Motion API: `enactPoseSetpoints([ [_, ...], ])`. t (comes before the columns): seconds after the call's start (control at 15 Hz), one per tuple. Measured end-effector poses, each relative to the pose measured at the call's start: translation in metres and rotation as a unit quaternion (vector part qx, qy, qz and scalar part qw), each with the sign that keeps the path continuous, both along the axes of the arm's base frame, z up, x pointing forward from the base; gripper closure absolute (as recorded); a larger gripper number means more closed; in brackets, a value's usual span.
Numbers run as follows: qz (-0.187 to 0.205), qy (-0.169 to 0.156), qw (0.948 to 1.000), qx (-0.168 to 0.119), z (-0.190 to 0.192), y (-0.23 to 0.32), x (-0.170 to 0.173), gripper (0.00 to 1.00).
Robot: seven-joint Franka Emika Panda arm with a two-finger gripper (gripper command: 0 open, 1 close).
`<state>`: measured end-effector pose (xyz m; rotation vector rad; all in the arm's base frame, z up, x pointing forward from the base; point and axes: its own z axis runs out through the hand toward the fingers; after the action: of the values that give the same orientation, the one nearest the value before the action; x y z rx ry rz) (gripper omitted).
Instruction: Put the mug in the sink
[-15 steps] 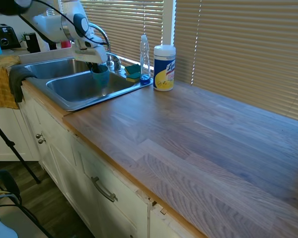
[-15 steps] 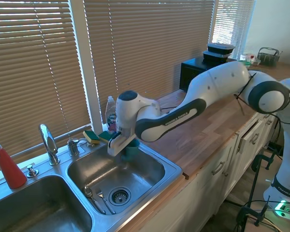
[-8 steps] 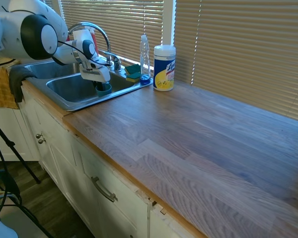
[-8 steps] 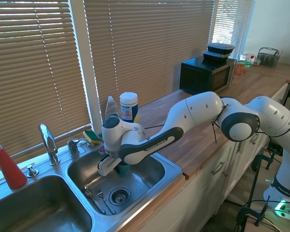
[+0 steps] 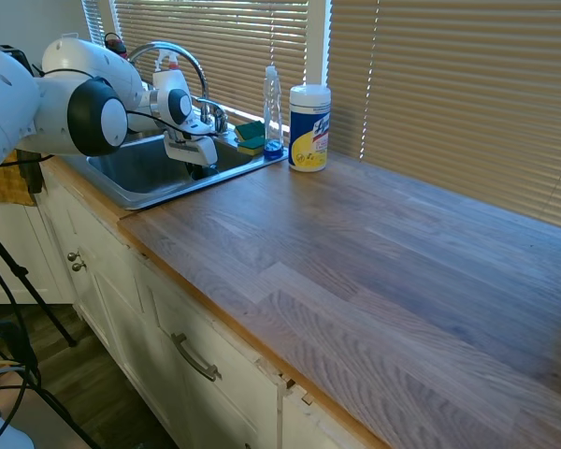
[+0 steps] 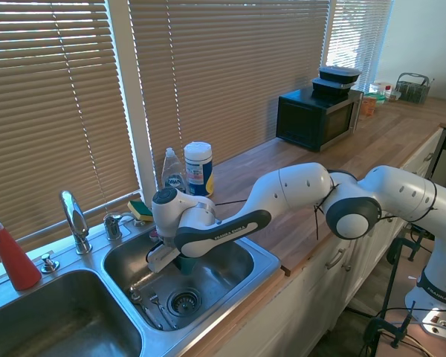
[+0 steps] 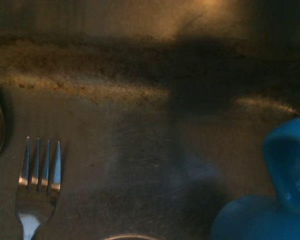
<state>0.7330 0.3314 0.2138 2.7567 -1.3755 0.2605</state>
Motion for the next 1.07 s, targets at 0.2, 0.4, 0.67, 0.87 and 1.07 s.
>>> enactPoseSetpoints([
  [0.2,-0.005,0.012,0.9999,0.003,-0.013,-0.002,0.001,1.00],
  [0.4,-0.007,0.019,0.9998,0.005,-0.022,-0.001,0.001,1.00],
  [0.67,-0.007,0.028,0.9995,0.007,-0.041,0.003,-0.002,0.00],
  [0.87,-0.008,0.034,0.9993,0.009,-0.040,0.006,-0.003,0.00],
  [1.07,-0.008,0.034,0.9993,0.010,-0.040,0.006,-0.003,0.00],
])
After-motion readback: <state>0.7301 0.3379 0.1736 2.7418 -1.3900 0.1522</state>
